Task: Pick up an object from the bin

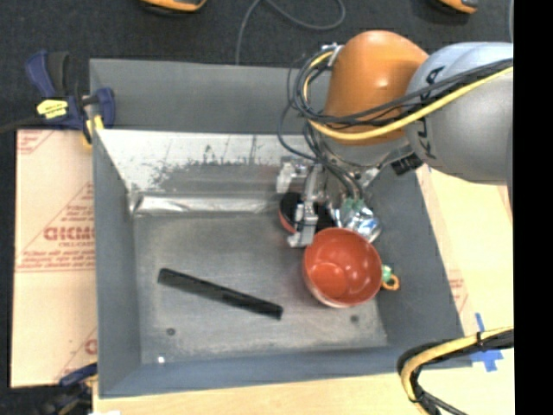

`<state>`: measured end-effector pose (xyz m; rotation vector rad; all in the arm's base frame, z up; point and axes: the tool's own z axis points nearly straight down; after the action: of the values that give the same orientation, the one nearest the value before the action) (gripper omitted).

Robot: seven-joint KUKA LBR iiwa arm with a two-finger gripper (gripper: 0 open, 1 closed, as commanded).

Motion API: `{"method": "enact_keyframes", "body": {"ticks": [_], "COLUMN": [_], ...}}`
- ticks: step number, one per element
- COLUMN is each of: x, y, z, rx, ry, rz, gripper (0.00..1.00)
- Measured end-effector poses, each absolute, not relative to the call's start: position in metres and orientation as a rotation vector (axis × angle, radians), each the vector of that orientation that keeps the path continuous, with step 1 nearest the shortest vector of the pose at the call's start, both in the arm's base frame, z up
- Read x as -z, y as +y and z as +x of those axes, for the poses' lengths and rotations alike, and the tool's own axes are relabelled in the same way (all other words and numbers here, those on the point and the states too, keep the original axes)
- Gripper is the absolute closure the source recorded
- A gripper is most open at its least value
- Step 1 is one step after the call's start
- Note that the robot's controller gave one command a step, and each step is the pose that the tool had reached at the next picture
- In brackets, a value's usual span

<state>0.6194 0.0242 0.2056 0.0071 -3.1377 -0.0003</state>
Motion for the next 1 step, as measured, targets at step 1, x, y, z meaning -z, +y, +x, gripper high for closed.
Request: {"method": "enact_keyframes", "body": {"ticks": [1], "x": [-0.2098], "y": [0.0242], "z": [0.6210], "rx": [0.001], "ry": [-3.145], "rz": [0.007], "gripper": [0.00]}}
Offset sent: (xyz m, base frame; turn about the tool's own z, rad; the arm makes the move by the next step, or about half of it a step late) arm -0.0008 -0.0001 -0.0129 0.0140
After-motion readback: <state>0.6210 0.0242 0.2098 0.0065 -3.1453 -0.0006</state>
